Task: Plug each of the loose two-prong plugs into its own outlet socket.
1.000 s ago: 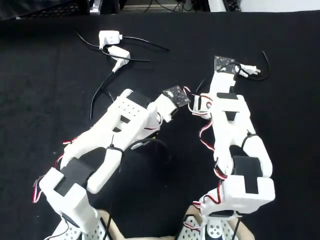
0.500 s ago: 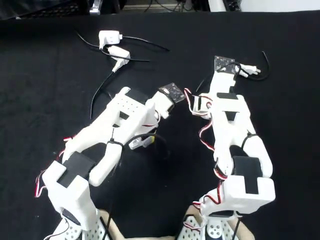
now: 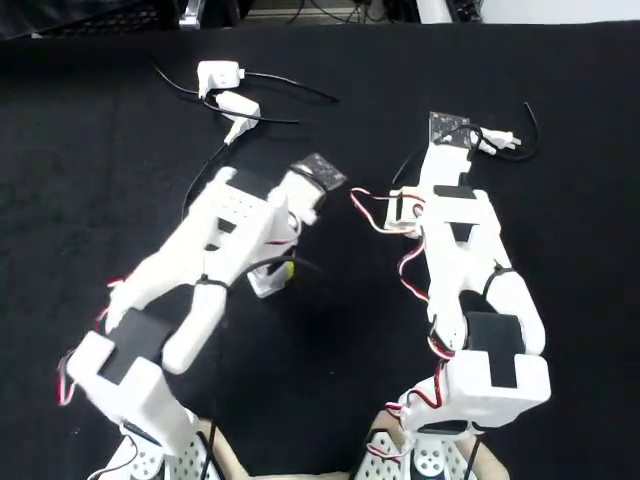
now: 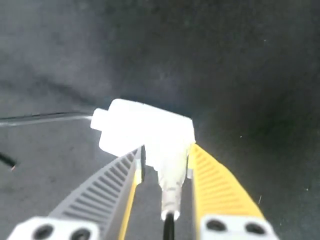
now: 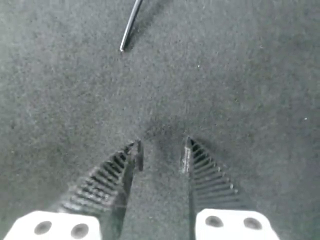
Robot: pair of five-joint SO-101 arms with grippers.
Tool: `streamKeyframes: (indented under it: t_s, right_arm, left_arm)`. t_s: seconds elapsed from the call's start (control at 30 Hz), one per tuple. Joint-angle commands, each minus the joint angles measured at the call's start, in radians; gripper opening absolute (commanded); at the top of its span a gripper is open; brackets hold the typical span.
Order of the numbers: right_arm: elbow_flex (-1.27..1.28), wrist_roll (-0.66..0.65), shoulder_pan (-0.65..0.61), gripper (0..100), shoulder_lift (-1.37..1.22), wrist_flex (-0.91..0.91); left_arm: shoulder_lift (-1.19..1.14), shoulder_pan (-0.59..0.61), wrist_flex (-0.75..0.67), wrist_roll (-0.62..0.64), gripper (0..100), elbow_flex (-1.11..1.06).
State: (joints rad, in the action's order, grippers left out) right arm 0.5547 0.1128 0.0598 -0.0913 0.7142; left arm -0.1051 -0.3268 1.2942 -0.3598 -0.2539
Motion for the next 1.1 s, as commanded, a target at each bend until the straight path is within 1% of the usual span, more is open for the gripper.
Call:
streamKeyframes:
  t_s: [0.0, 0.1, 0.17, 0.23, 0.33, 0.43, 0.53, 0.57, 0.67, 0.73, 0.9, 0.97, 1.07]
  right_arm:
    - [-0.018, 0.011, -0.005, 14.5, 0.002, -0.005]
    - [-0.018, 0.011, -0.005, 16.2, 0.002, -0.005]
    - [-0.018, 0.011, -0.005, 20.4, 0.002, -0.005]
    - [-0.018, 0.009, -0.006, 23.9, 0.002, -0.005]
    - [-0.018, 0.003, -0.018, 24.5, 0.002, -0.005]
    - [-0.018, -0.031, -0.031, 24.7, 0.002, -0.003]
    - [-0.025, -0.055, -0.037, 24.7, 0.005, 0.015]
    - [-0.028, -0.066, -0.054, 24.7, 0.008, 0.023]
    - [-0.039, -0.081, -0.138, 24.7, 0.012, 0.032]
    - [-0.051, -0.083, -0.216, 24.8, 0.012, 0.032]
    - [-0.13, -0.109, -0.393, 24.8, 0.001, 0.086]
    - [-0.166, -0.11, -0.437, 24.8, -0.01, 0.094]
    - [-0.213, -0.103, -0.499, 24.8, -0.039, 0.094]
  left_arm:
    - [0.103, 0.056, 0.031, 0.008, 16, 0.027]
    - [0.166, 0.082, 0.064, 0.008, 17, 0.065]
    - [0.206, 0.082, 0.1, 0.008, 21, 0.111]
    - [0.242, 0.082, 0.13, 0.017, 23, 0.18]
    - [0.279, 0.097, 0.201, 0.055, 23, 0.326]
    - [0.308, 0.148, 0.313, 0.08, 23, 0.472]
    - [0.339, 0.237, 0.446, 0.092, 23, 0.598]
    - [0.351, 0.271, 0.47, 0.092, 23, 0.619]
    - [0.427, 0.409, 0.466, 0.092, 23, 0.565]
    - [0.479, 0.478, 0.463, 0.086, 23, 0.478]
    - [0.585, 0.573, 0.448, 0.086, 23, 0.205]
    - [0.624, 0.621, 0.399, 0.086, 23, 0.079]
    - [0.69, 0.688, 0.272, 0.084, 23, -0.131]
